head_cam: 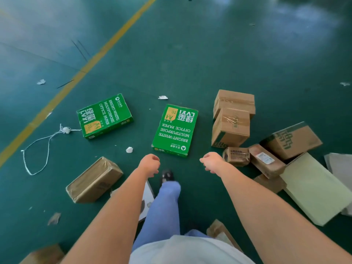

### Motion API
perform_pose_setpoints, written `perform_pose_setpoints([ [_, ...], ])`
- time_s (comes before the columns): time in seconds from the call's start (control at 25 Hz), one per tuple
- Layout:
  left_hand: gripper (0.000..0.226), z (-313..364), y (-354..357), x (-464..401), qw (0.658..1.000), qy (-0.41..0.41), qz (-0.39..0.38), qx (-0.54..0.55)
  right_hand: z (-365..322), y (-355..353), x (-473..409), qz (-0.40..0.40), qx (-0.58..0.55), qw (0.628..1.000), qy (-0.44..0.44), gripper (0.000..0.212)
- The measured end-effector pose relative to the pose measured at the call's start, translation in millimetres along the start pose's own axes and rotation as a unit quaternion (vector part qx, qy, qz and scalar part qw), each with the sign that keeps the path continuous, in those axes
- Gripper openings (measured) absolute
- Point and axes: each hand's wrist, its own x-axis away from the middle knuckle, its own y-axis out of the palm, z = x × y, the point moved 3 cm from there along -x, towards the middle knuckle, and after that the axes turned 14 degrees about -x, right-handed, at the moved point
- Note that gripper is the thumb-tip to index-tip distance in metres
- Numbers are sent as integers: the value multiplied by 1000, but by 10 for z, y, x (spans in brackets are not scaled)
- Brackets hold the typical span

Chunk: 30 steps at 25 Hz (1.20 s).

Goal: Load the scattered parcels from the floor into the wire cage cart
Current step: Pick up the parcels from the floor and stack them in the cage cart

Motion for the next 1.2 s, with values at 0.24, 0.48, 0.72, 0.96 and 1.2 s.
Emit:
perform_pose_setpoints([
  [0.24, 28, 339, -574, -1782, 999, -15, -42, -17, -765, 282, -1487, 56, -21, 996, 62, 41],
  [0.48, 36, 390, -575, -3451, 996, -52, -54, -49, -840, 648, -3060, 64, -31, 991, 116, 42],
  [0.72, 49, -29, 207, -5209, 992, -83, -42, -83, -168, 1084, -4865, 89, -73, 981, 156, 53],
  [0.96, 80, -549, 1007, -6411, 984, -138, -28, -111, 699, 1576, -6023, 124, -147, 956, 222, 78],
  [1.2, 96, -696, 1210, -6880, 978, -196, -15, -64, 973, 1675, -6415, 156, -260, 917, 261, 89],
])
